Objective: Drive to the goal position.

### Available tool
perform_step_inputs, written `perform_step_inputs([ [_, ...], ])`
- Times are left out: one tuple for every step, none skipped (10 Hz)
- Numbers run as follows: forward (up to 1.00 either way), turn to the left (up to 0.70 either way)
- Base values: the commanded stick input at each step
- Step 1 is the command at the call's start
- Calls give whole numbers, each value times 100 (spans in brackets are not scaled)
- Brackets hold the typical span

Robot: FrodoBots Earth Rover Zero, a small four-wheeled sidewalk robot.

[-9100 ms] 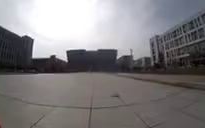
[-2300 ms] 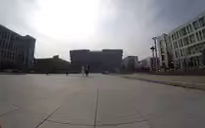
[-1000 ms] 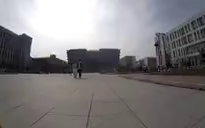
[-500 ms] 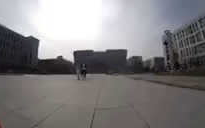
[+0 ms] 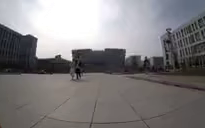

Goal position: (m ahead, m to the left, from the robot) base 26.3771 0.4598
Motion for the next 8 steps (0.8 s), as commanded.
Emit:
perform_step_inputs([
  [100, 0],
  [100, 3],
  [100, 40],
  [100, 40],
  [100, 40],
  [100, 40],
  [100, 25],
  [100, 3],
])
